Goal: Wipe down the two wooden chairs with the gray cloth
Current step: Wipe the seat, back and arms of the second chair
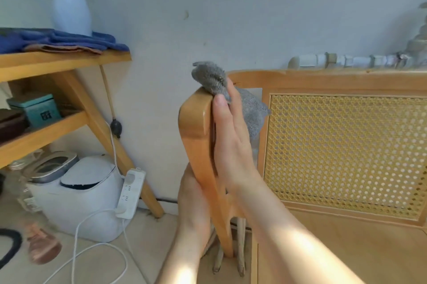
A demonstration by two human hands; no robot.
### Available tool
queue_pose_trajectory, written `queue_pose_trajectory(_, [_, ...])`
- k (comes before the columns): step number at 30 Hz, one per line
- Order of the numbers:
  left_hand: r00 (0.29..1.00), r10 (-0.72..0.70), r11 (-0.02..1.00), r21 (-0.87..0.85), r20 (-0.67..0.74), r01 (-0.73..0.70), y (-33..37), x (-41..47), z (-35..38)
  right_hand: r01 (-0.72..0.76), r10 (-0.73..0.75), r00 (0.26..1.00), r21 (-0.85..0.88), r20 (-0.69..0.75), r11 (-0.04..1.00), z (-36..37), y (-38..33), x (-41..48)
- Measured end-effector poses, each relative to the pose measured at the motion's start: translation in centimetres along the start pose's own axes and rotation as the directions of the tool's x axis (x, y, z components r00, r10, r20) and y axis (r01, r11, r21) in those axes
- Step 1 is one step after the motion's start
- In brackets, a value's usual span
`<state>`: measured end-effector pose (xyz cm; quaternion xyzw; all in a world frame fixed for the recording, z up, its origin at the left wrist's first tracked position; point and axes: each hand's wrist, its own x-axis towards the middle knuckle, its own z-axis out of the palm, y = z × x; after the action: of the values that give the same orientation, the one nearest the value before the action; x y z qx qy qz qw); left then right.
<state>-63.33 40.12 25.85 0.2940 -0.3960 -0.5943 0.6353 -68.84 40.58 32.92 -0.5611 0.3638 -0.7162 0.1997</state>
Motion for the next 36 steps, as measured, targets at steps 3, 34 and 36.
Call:
queue_pose_trajectory(3, [0.993,-0.057,0.989,0.139,0.106,0.042,0.4,0.4,-0.4,-0.209,0.206,0.978,-0.096,-0.043,0.973,-0.2,0.1,3.2])
queue_pose_trajectory(34, [0.909,-0.063,0.993,0.119,0.412,0.016,10.7,2.2,3.2,0.235,-0.084,0.964,-0.956,0.252,-0.174,-13.4,1.3,10.9])
queue_pose_trajectory(36, [0.917,-0.058,0.993,0.118,0.394,0.012,10.7,2.3,2.9,0.232,-0.077,0.966,-0.957,0.249,-0.176,-11.1,1.5,11.3])
